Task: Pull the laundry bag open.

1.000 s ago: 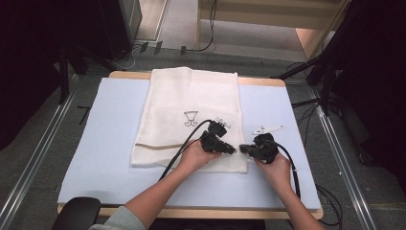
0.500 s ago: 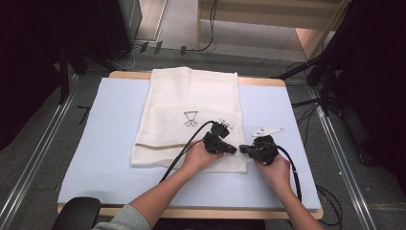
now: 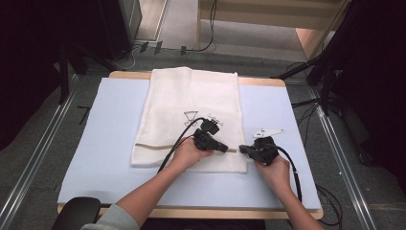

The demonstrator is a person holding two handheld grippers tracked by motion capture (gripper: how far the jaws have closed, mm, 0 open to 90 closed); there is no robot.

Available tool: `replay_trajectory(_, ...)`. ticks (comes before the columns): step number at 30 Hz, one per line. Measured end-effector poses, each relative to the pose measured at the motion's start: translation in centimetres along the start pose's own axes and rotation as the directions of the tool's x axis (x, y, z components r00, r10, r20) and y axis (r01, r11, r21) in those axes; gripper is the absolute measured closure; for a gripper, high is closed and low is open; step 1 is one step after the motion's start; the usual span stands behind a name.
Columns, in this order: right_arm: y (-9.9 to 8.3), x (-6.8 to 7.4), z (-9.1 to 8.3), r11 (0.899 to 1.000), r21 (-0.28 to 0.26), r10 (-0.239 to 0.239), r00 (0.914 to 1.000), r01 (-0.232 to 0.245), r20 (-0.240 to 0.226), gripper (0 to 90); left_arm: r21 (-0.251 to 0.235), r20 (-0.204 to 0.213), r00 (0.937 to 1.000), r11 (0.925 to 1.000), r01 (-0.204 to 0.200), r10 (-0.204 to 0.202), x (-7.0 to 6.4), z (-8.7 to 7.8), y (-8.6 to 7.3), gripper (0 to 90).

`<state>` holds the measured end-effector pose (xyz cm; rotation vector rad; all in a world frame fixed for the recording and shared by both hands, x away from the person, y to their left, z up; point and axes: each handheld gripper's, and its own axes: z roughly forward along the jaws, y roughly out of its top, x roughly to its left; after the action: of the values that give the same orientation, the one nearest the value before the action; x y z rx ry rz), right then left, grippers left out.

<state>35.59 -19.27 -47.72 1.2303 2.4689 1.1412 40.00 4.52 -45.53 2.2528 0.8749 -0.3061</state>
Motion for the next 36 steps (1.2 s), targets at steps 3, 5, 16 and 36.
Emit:
replay_trajectory(3, 0.0, 0.0, 0.0, 1.000, -0.001, 0.000, 1.0000, 0.000, -0.001, 90.0, -0.004, 0.003, 1.0000, 1.0000, 0.007, -0.007, 0.5, -1.1, -0.5, 89.0)
replay_trajectory(5, 0.0, 0.0, 0.0, 1.000, 0.003, 0.002, 1.0000, -0.002, -0.001, 90.0, -0.006, 0.001, 0.9999, 0.9999, 0.012, -0.012, 0.9, -1.8, -1.0, 88.9)
replay_trajectory(16, 0.0, 0.0, 0.0, 1.000, 0.001, 0.002, 1.0000, -0.002, -0.001, 90.0, -0.022, -0.002, 0.9995, 0.9992, 0.032, -0.032, 2.6, -5.1, -3.2, 89.0)
replay_trajectory(36, 0.0, 0.0, 0.0, 1.000, -0.001, 0.005, 1.0000, -0.005, -0.001, 90.0, -0.022, -0.017, 0.9981, 0.9980, 0.059, -0.060, 4.2, -8.6, -5.2, 89.0)
